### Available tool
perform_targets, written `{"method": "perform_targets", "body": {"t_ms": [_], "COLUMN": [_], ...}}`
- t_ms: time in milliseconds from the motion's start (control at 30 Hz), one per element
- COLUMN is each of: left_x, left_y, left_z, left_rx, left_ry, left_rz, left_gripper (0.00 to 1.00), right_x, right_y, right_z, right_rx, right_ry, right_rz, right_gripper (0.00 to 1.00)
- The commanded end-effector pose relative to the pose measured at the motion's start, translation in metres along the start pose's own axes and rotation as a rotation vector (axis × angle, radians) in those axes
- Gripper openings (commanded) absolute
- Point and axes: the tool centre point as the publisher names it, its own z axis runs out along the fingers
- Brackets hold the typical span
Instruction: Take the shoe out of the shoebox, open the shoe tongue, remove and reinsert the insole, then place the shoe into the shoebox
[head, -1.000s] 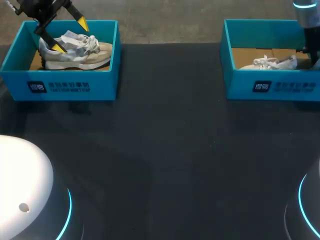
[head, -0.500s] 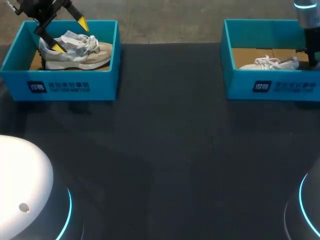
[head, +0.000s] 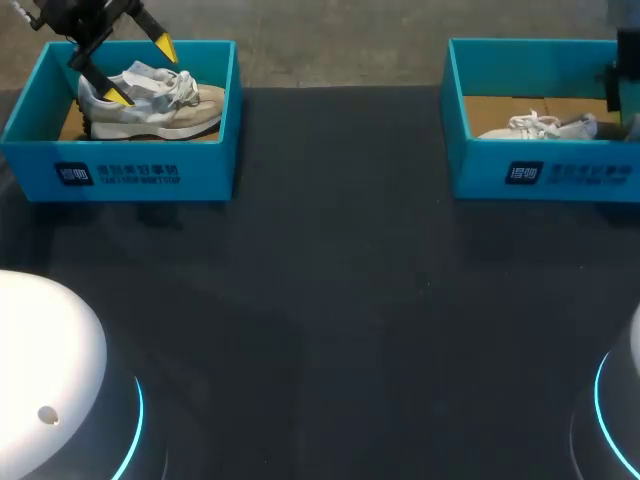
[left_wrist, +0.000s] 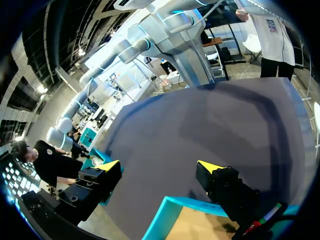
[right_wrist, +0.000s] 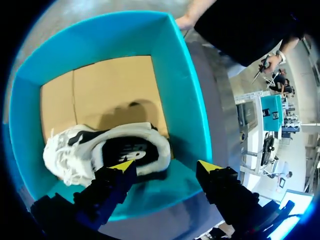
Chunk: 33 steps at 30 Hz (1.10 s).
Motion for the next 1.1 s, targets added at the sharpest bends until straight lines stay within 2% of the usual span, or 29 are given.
{"method": "perform_targets", "body": {"t_ms": [33,233,500,767,867,1100], "left_x": [0.000,0.000,0.000,0.000,0.000,0.000], "left_y": [-0.001,-0.001,-0.001,-0.001,-0.001,-0.001], "left_z": [0.000,0.000,0.000,0.000,0.000,0.000], "left_rx": [-0.002,-0.002,-0.002,-0.002,-0.002,-0.002], "left_ry": [0.003,0.003,0.003,0.003,0.003,0.003], "left_rz": [0.000,0.000,0.000,0.000,0.000,0.000], "left_gripper": [1.00,1.00,1.00,1.00,1.00,1.00], "right_x": [-0.007,0.000,0.012,0.022,0.022,0.022], "right_y": [-0.026,-0.049,-0.078,-0.102,-0.107,-0.107], "right_z": [-0.024,-0.049,-0.069,-0.075,-0.076,-0.076], "right_rx": [-0.080,-0.131,-0.178,-0.199,-0.200,-0.200], "right_ry": [0.021,0.055,0.115,0.154,0.187,0.187], "right_rz": [-0.023,-0.063,-0.108,-0.140,-0.154,-0.154], "right_gripper": [0.86,1.00,1.00,1.00,1.00,1.00]}}
